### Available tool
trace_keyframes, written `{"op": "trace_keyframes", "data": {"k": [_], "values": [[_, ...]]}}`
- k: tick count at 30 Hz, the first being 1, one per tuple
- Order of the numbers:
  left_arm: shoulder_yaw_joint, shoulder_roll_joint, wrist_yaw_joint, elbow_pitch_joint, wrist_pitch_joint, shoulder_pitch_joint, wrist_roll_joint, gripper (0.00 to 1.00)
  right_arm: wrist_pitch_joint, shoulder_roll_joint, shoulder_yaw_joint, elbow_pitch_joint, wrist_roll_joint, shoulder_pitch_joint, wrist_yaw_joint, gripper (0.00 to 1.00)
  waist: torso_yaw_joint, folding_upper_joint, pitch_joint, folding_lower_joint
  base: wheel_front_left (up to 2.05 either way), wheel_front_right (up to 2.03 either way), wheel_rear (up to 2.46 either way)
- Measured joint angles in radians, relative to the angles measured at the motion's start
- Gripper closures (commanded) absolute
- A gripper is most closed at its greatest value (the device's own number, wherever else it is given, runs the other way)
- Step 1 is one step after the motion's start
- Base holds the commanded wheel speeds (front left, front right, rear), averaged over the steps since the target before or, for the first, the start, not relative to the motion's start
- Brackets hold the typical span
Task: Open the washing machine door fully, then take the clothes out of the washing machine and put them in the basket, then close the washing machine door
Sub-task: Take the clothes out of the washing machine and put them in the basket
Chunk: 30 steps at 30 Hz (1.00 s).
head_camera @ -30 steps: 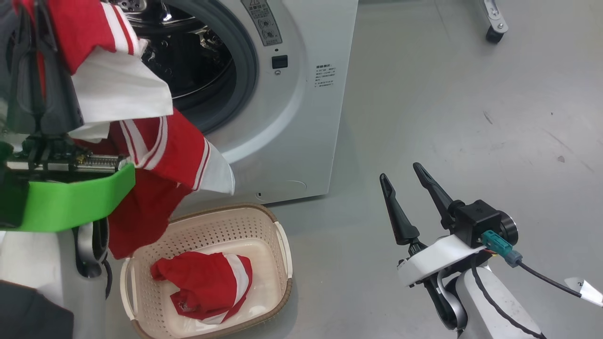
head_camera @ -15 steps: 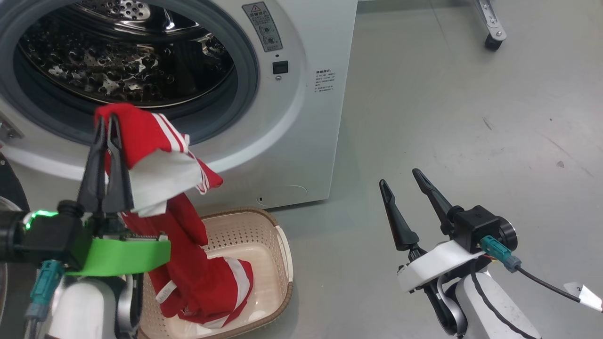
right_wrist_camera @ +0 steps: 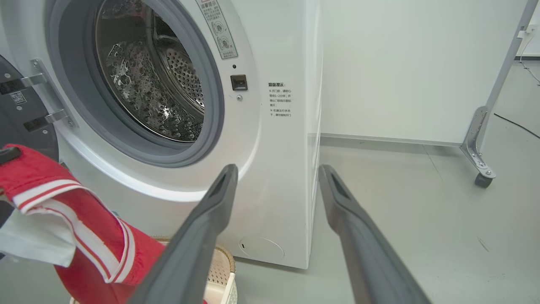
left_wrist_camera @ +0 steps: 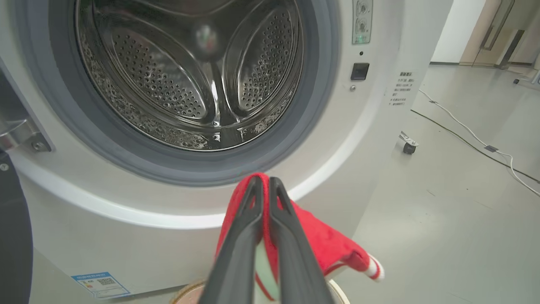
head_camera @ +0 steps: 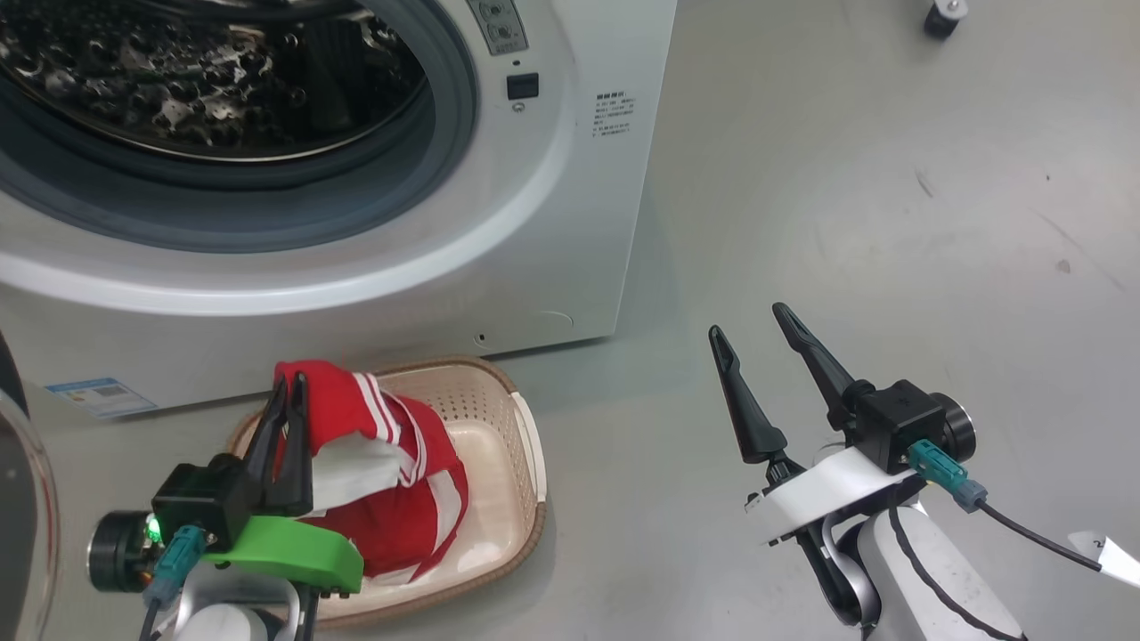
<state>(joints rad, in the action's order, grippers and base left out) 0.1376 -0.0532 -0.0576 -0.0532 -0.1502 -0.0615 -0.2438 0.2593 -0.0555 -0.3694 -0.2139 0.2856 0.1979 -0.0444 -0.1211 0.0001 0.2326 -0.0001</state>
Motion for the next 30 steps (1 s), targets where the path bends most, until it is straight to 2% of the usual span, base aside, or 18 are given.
{"op": "trace_keyframes", "data": {"k": [7,19,30], "values": [[0.0,0.001,0.001,-0.105,-0.001,-0.027,-0.021,1.0,0.0,0.0,-0.003,0.018,-0.006,0.023,0.0,0.0,-0.013,0.0,0.066,0.0,0.0,0.0,0.0],[0.002,0.002,0.028,-0.283,-0.009,-0.236,-0.028,1.0,0.0,0.0,-0.013,0.071,-0.006,0.113,0.002,0.0,-0.049,0.0,0.225,0.0001,0.0,0.0,0.0],[-0.002,0.0,0.047,-0.555,0.017,-0.328,-0.031,1.0,0.0,-0.001,-0.017,0.082,-0.005,0.18,0.003,0.0,-0.079,0.0,0.351,0.0002,0.0,0.0,0.0]]}}
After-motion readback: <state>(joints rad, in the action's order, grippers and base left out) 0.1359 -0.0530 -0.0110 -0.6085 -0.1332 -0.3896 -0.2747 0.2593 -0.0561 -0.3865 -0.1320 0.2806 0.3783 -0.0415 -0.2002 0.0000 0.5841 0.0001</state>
